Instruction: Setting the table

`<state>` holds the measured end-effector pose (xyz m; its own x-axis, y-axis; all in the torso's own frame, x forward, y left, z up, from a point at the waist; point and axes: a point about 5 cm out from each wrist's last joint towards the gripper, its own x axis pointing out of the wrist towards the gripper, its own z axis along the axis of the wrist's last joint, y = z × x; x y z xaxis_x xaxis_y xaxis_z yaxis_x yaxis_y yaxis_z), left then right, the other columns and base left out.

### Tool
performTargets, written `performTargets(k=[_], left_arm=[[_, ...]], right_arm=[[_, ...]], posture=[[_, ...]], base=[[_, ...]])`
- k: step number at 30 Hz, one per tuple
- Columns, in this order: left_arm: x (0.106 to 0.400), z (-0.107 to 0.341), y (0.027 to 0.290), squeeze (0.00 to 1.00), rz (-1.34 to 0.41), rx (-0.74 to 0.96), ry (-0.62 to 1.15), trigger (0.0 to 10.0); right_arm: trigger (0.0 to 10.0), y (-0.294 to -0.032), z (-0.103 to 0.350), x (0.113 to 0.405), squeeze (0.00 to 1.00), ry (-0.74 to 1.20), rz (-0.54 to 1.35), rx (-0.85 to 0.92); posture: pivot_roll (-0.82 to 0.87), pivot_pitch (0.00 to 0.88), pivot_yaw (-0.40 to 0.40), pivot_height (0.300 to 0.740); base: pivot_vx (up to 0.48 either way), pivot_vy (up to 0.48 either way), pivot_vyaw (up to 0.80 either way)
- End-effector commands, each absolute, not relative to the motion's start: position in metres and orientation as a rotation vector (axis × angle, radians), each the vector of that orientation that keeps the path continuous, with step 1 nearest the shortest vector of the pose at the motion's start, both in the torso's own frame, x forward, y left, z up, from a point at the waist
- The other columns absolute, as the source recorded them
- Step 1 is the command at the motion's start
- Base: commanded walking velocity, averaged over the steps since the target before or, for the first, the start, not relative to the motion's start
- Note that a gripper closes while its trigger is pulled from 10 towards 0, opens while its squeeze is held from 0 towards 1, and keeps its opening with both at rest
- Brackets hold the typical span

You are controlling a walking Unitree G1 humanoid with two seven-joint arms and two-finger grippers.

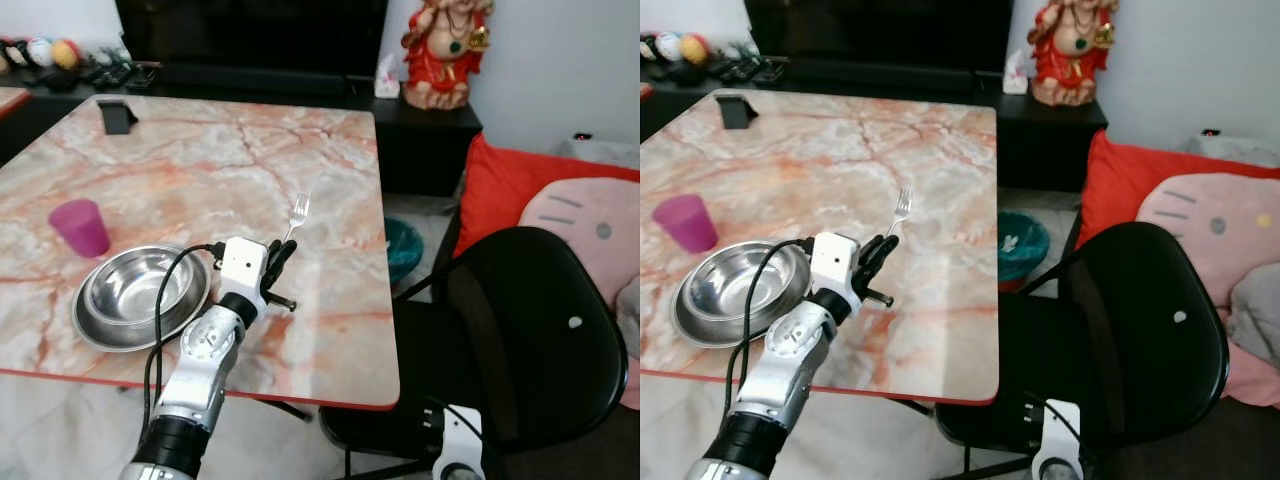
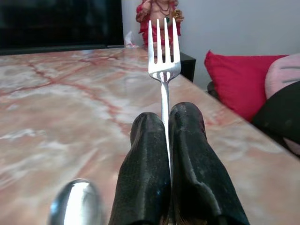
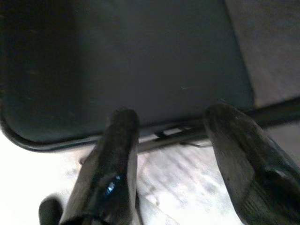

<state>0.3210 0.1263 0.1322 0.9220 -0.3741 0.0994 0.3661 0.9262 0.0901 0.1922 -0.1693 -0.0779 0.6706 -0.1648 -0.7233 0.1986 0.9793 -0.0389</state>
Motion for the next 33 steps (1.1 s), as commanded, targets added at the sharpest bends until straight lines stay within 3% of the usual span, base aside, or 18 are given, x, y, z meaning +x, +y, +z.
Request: performTargets(k=[1, 12, 33], left_arm=[[0.321, 0.13, 0.131, 0.0, -0.368, 0.06, -0.094, 10.0], [0.321, 0.137, 0.133, 0.0, -0.352, -0.101, 0.016, 10.0], [0.317, 0.133, 0.129, 0.0, -0.327, 0.041, 0.39, 10.0]], right_arm=[[10.0, -0.163, -0.082, 0.186, 0.0, 0.839, -0.198, 0.061], [10.0, -0.164, -0.081, 0.187, 0.0, 0.835, -0.197, 0.054], [10.0, -0.163, -0.081, 0.188, 0.0, 0.836, -0.189, 0.054]], posture=[[0.02, 0.0, -0.041, 0.74], [0.02, 0.0, -0.042, 0.74], [0.03, 0.0, -0.029, 0.74]], base=[[0.0, 0.0, -0.78], [0.0, 0.0, 0.0], [0.0, 0.0, 0.0]])
